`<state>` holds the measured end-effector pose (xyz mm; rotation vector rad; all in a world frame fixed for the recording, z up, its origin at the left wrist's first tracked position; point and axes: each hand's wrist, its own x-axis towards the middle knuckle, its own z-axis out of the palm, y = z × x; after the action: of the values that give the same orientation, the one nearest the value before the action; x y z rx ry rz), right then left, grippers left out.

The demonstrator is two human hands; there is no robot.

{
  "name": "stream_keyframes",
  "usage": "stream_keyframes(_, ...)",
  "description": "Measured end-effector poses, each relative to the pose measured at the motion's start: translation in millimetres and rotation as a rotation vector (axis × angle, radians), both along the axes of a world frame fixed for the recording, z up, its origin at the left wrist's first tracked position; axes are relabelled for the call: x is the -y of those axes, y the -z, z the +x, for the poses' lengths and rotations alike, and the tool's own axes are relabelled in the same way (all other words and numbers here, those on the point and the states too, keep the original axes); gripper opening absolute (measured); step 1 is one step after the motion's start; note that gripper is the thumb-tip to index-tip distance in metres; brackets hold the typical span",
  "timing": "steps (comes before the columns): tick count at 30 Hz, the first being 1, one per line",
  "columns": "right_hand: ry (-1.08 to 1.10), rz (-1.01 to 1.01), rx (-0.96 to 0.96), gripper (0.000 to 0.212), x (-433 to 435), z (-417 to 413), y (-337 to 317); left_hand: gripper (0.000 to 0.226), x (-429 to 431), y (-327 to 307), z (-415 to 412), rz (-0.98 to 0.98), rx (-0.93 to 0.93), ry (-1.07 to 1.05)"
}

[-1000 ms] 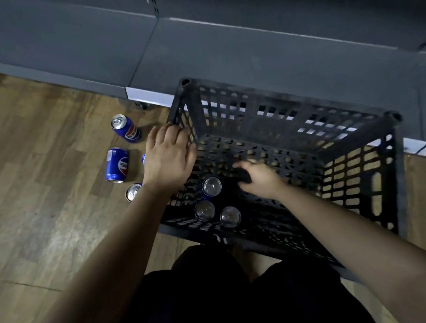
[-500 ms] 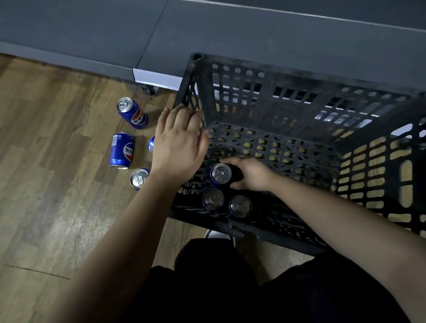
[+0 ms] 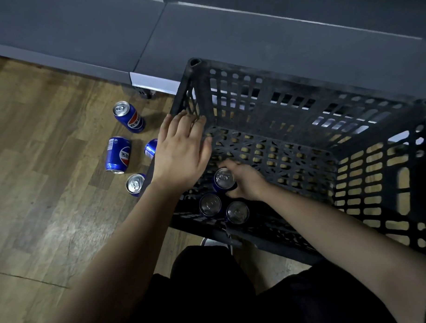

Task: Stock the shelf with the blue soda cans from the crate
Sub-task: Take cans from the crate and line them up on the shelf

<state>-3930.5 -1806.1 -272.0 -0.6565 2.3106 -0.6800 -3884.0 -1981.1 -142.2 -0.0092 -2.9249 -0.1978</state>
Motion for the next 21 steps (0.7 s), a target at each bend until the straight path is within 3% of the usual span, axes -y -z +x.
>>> stream_keyframes(10,0.290,-0.171,-0.030,0.073,-36,-18,-78,0.045,-8,-54,-24,0.029,0.041,0.041)
stream_keyframes(16,0.359,-0.221,-0.064,0.072,-52,-37,-209,0.046,-15,-167,-43,0.041,0.038,0.058)
stream_keyframes(21,0.385,-0.291,-0.107,0.073,-66,-45,-360,0.045,-23,-294,-52,0.058,0.021,0.107)
